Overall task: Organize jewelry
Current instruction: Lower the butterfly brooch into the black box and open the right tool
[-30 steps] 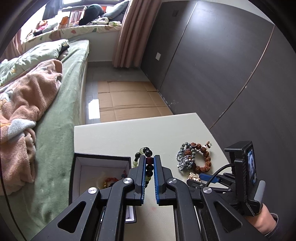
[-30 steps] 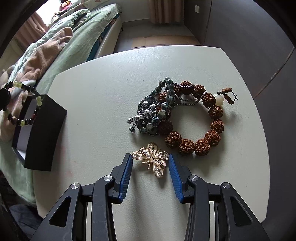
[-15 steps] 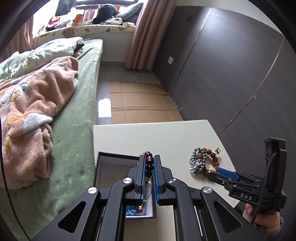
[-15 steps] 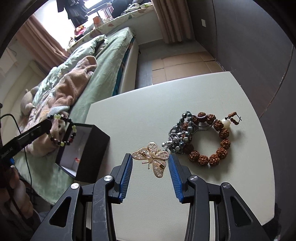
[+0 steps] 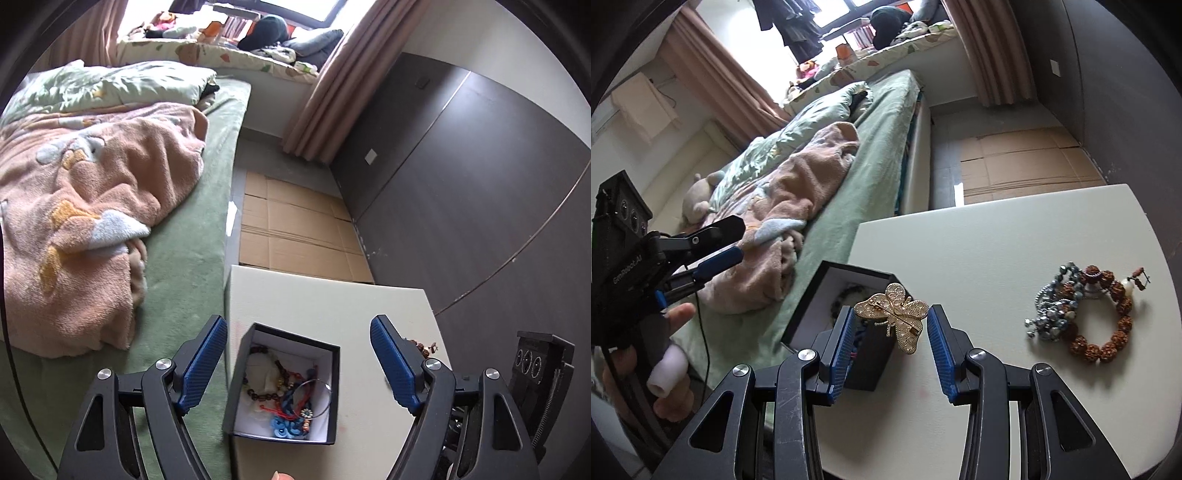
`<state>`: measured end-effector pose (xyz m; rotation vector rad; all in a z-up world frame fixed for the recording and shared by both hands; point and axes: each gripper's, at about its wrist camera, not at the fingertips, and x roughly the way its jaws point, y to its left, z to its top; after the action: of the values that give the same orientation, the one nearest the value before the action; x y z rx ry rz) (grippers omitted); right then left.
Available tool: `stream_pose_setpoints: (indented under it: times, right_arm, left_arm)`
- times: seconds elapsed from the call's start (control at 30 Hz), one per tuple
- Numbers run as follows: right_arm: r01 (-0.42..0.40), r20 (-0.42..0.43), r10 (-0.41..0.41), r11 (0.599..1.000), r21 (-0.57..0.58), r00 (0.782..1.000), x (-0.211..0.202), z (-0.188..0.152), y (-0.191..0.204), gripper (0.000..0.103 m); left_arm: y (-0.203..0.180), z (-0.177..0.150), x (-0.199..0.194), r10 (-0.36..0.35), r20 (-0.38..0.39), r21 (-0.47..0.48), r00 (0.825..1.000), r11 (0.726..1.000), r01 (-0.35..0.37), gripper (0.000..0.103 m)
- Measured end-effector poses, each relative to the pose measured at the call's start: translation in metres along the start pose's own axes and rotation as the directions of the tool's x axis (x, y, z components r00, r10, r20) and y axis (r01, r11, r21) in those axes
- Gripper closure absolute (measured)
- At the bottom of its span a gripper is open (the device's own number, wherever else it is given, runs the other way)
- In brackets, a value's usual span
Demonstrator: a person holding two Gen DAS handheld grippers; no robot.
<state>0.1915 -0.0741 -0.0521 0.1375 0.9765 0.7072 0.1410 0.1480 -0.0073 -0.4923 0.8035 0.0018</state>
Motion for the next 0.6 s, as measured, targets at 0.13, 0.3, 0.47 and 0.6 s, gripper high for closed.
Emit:
stream_pose_setpoints:
  times: [0.13,0.3,0.47,0.6]
  right_arm:
    - [-0.028,-0.009,0.027,0.999,-0.018,1.000,0.011,0.004,0.017,0.062]
    - [-0.060,-0.003,0.060,0.998,-0.028,0.998,0.022,0.011,0.030,0.062]
    - [-0.210,-0.004,0.210,0.977,-0.018,0.978,0.035,0.022,0.036,0.056]
    - [-0.170,-0.066,0.167,0.985,-0.039,0.984,0.037,0.037,0.039,0.038]
  left_arm:
    - [0.009,0.003,-0.002,0.011,0.000,-0.014,1.000,1.000,-0.011,0.023]
    - [0.019,0.005,-0.008,0.028,0.016,-0.037,0.999,0.999,-0.027,0.023]
    - [0.028,0.006,-0.006,0.041,0.004,-0.067,0.999,0.997,-0.041,0.023]
    - [0.031,0.006,-0.004,0.040,-0.010,-0.082,0.999,0.996,-0.041,0.023]
